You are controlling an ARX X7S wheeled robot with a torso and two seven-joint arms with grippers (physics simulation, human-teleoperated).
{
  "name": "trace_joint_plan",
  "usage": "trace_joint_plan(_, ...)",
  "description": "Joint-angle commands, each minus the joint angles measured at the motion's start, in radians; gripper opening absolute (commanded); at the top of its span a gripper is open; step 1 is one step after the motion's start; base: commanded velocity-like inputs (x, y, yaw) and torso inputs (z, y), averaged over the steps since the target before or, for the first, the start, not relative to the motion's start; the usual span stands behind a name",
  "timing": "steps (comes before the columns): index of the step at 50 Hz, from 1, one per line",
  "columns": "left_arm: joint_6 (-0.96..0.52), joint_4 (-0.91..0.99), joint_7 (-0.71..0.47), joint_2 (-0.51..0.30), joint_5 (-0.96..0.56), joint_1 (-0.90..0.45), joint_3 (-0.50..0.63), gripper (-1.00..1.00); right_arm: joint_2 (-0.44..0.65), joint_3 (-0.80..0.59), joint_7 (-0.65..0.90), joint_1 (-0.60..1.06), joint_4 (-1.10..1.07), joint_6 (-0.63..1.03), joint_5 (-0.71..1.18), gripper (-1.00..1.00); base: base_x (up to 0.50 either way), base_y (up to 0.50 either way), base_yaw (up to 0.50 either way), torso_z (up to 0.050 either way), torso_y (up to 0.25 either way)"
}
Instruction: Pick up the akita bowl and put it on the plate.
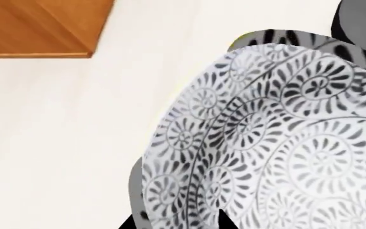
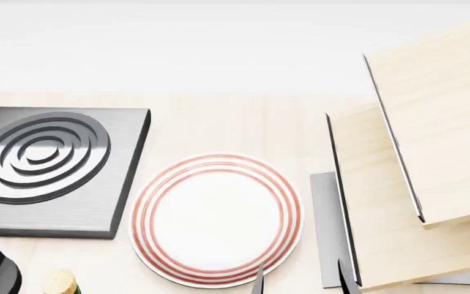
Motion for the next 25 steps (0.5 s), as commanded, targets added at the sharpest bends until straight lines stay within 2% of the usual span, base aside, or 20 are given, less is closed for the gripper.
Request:
trace_joint_plan(1, 0.051, -0.082, 0.055, 0.044, 0.043, 0.004, 0.104, -1.00, 0.002, -0.002, 0.003, 0.000, 0.000, -0.002, 0.003, 1.00, 0.01, 0.00, 0.00, 0.000, 0.000)
trace_joint_plan(6, 0.065, -0.056, 0.048, 0.037, 0.051, 0.023, 0.091, -1.00, 0.003, -0.005, 0.005, 0.000, 0.000, -0.001, 0.002, 1.00, 0.00, 0.00, 0.00, -0.004, 0.000)
trace_joint_plan(10, 0.140, -0.011, 0.047, 0.012, 0.107, 0.064, 0.114, -1.00, 0.003, -0.006, 0.006, 0.001, 0.002, -0.003, 0.003, 1.00, 0.00, 0.00, 0.00, -0.003, 0.000)
trace_joint_plan(25, 0.200, 0.053, 0.040, 0.020, 0.115, 0.094, 0.053, -1.00, 0.004, -0.009, 0.006, 0.006, 0.020, -0.013, 0.008, 1.00, 0.00, 0.00, 0.00, -0.003, 0.000)
